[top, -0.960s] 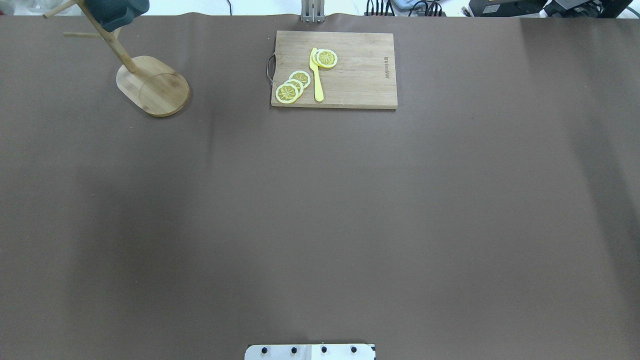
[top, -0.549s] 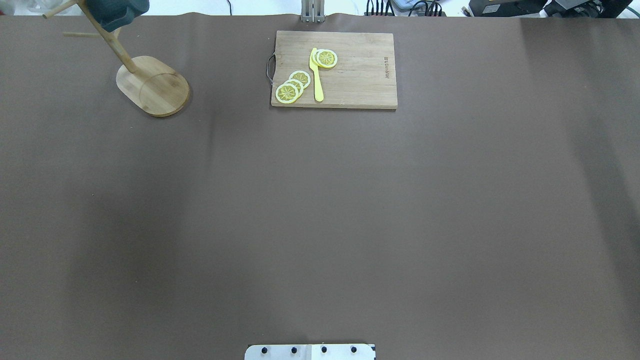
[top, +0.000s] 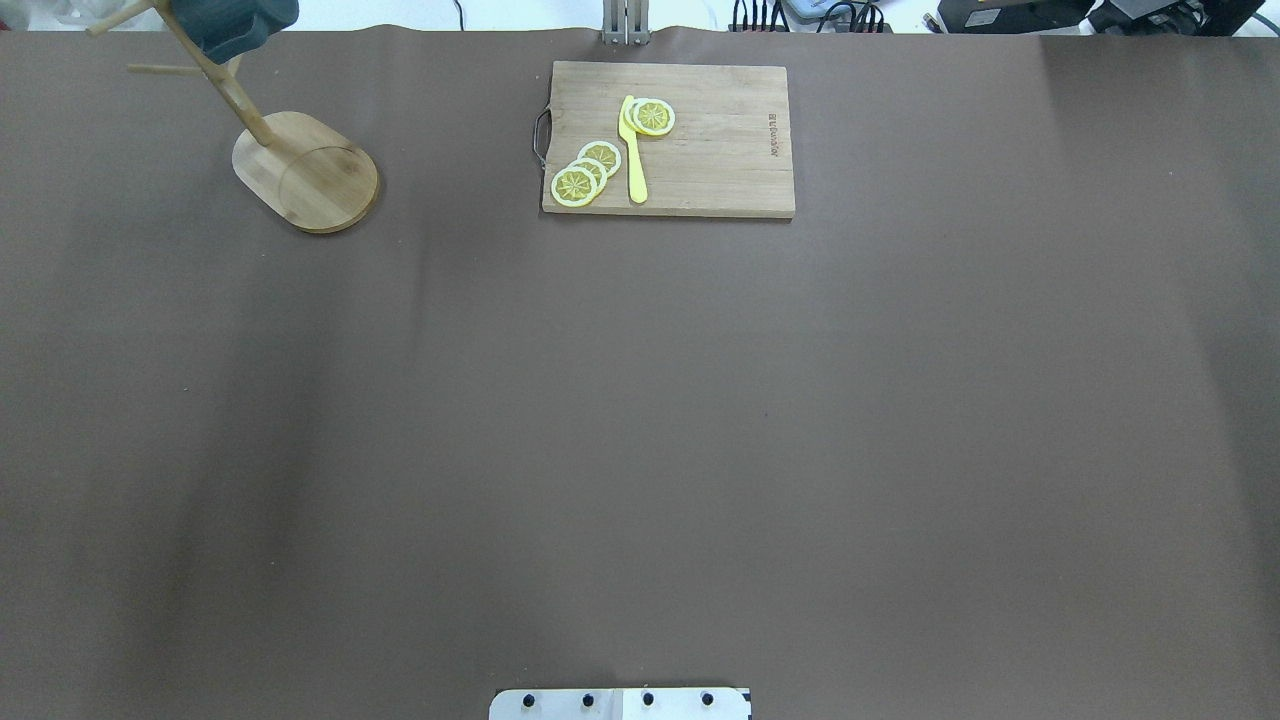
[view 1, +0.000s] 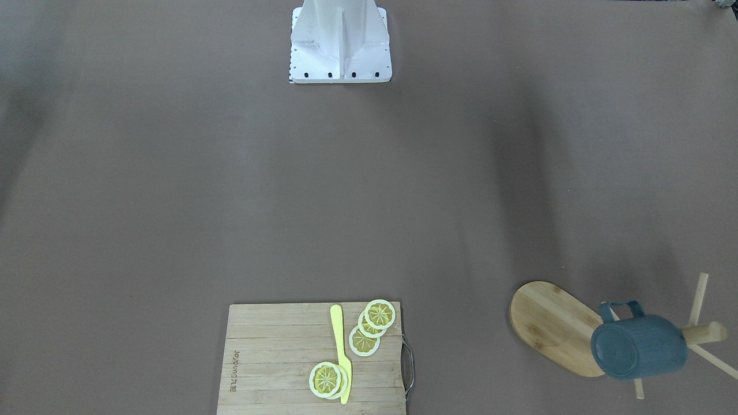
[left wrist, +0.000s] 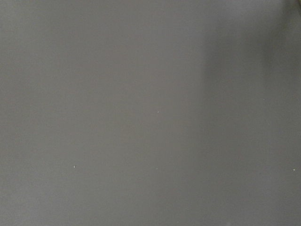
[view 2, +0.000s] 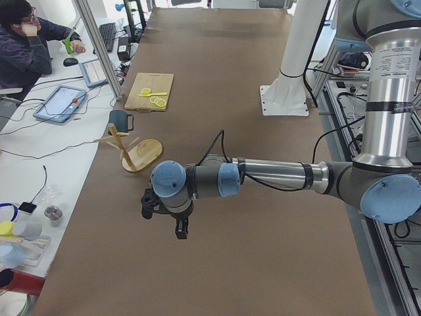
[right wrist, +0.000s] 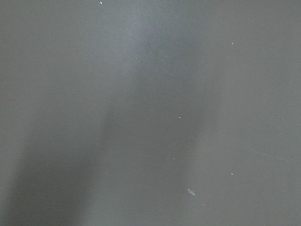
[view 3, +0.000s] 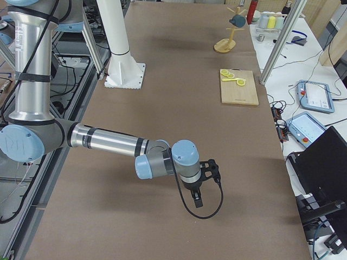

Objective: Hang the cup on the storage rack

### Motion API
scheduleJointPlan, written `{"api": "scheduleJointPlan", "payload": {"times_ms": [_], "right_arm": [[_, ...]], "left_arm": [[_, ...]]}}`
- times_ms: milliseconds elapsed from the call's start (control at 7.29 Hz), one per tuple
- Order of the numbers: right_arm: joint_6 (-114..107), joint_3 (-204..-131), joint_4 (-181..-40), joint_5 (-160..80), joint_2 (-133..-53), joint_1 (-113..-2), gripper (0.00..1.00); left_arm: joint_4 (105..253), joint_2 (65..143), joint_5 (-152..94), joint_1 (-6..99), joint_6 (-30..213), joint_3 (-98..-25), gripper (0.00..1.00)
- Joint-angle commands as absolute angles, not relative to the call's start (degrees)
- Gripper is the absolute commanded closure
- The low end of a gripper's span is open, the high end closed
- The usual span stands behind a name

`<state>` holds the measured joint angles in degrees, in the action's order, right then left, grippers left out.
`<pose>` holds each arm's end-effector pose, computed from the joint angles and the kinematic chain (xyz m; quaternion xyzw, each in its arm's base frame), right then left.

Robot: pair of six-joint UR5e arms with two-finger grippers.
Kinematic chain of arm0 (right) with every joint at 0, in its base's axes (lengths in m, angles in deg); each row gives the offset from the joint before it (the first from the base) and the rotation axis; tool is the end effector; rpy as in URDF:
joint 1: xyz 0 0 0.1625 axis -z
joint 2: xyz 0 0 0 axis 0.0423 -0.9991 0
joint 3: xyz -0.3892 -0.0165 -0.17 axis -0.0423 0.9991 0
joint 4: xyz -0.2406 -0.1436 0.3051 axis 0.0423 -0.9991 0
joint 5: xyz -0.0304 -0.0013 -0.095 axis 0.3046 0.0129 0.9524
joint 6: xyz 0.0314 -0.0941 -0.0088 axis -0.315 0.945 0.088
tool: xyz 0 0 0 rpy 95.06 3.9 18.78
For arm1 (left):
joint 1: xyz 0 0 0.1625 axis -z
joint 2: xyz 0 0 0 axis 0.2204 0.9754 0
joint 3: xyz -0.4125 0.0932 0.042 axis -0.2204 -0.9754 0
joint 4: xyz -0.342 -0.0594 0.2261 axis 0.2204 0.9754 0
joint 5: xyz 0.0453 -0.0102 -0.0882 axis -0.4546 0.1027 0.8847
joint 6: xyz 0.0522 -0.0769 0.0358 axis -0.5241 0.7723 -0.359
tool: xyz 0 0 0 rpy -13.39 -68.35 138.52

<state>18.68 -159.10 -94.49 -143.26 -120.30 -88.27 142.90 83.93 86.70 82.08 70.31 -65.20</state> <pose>0.0796 -0.4510 0.7163 0.1535 -0.3019 -0.0849 0.9371 -0.1004 -0.4737 0.6353 -0.0070 0.4014 -0.0076 0.9159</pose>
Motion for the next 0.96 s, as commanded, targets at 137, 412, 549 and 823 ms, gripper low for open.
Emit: {"api": "scheduleJointPlan", "payload": {"times_ms": [137,412,549,823], "right_arm": [[18.5,-150.3,-78.5,-143.2,-120.7,-88.4,0.0],[19.2,-152.7,-91.7,-143.6,-117.8,-88.3,0.0],[19.5,-155.8,-98.5,-143.6,-117.2,-88.3,0.0],[19.7,-164.9,-112.8,-143.4,-117.3,-87.8,0.0]], "left_arm": [[142.9,81.5,82.3,82.0,70.2,-69.3,0.0],[143.1,81.4,82.4,82.0,70.2,-68.6,0.0],[143.1,81.1,82.3,81.9,70.2,-68.4,0.0],[143.0,80.5,82.3,81.9,70.4,-68.4,0.0]]}}
